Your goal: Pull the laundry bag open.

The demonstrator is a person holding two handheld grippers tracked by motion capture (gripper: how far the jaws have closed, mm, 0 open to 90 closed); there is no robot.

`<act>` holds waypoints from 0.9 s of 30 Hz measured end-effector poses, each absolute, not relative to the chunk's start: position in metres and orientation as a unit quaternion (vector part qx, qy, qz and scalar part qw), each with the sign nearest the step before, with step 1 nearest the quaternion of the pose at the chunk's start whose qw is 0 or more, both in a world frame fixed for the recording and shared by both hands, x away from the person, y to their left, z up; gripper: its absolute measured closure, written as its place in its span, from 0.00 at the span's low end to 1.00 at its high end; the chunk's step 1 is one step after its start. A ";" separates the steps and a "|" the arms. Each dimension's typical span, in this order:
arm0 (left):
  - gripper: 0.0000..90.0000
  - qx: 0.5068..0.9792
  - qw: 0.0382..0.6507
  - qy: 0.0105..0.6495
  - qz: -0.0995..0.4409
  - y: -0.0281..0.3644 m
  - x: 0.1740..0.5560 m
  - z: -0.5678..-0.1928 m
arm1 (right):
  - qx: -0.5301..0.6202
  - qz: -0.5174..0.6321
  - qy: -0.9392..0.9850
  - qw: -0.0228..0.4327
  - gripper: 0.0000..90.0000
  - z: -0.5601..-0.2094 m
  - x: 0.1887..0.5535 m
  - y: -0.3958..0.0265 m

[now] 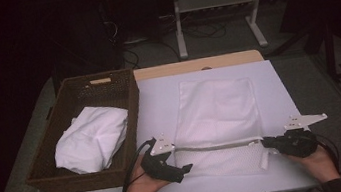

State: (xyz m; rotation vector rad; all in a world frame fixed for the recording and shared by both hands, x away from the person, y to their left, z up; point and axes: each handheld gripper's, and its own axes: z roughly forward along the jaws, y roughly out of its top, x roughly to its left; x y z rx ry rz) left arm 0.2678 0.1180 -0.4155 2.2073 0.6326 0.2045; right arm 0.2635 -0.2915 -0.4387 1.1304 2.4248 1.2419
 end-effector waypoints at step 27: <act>0.15 0.864 0.455 0.206 0.056 0.058 0.283 -0.404 | 0.378 0.429 0.814 0.099 0.95 -0.436 0.266 -0.288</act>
